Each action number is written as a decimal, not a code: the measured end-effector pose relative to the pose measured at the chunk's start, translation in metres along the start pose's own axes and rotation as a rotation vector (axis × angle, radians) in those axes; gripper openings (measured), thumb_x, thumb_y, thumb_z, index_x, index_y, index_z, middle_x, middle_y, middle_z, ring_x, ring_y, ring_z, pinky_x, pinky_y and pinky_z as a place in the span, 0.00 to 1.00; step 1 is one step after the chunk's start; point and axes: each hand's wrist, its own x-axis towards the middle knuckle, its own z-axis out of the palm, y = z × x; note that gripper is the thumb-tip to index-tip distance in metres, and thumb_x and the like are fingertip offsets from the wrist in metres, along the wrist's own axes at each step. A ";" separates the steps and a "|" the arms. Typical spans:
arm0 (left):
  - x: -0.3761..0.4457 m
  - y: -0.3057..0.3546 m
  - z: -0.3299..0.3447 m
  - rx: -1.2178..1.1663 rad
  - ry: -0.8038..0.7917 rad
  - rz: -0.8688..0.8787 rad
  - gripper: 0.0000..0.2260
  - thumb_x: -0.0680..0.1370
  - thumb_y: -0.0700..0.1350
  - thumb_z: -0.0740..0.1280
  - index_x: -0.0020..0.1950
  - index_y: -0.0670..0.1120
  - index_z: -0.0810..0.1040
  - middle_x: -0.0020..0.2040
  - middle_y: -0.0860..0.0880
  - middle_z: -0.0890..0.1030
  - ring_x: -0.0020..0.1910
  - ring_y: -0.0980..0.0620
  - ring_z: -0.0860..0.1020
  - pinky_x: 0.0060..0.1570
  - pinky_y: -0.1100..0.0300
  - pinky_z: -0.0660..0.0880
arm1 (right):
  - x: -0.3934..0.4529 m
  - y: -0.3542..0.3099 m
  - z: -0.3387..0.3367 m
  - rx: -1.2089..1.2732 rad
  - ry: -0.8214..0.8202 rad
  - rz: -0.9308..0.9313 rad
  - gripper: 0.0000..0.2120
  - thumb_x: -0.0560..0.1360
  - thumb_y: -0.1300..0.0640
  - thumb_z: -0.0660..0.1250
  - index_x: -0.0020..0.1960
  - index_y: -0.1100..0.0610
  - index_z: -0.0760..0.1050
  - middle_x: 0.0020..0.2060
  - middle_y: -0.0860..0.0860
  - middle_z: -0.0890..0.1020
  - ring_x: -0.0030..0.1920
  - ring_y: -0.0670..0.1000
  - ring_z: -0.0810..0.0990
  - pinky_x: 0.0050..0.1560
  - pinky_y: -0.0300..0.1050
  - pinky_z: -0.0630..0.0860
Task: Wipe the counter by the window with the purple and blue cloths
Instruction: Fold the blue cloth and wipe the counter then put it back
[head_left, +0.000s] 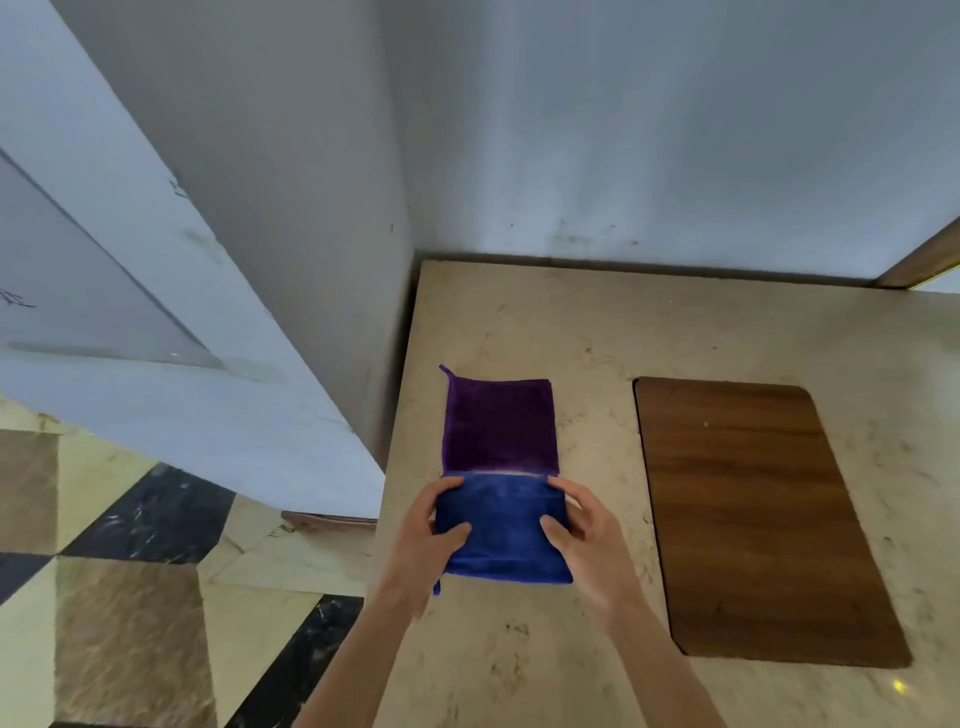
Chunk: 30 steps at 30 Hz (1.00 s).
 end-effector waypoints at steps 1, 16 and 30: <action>0.001 -0.008 0.002 0.010 -0.009 -0.041 0.23 0.76 0.32 0.67 0.61 0.58 0.78 0.61 0.48 0.81 0.50 0.37 0.80 0.53 0.28 0.76 | 0.000 0.008 0.000 -0.013 -0.009 0.029 0.20 0.79 0.70 0.67 0.64 0.49 0.76 0.63 0.52 0.82 0.64 0.51 0.82 0.66 0.54 0.80; -0.048 -0.057 0.023 0.835 -0.064 -0.026 0.32 0.80 0.42 0.62 0.82 0.52 0.52 0.64 0.50 0.52 0.56 0.56 0.66 0.66 0.70 0.64 | -0.040 0.039 -0.004 -0.666 -0.160 0.059 0.25 0.85 0.57 0.58 0.81 0.52 0.57 0.77 0.48 0.69 0.73 0.47 0.71 0.72 0.36 0.63; -0.057 -0.055 0.011 1.083 -0.095 -0.093 0.38 0.78 0.54 0.63 0.78 0.69 0.41 0.60 0.48 0.57 0.58 0.49 0.69 0.61 0.54 0.75 | -0.054 0.046 -0.012 -1.116 -0.244 0.085 0.35 0.83 0.43 0.56 0.79 0.35 0.35 0.69 0.54 0.62 0.61 0.52 0.75 0.61 0.50 0.77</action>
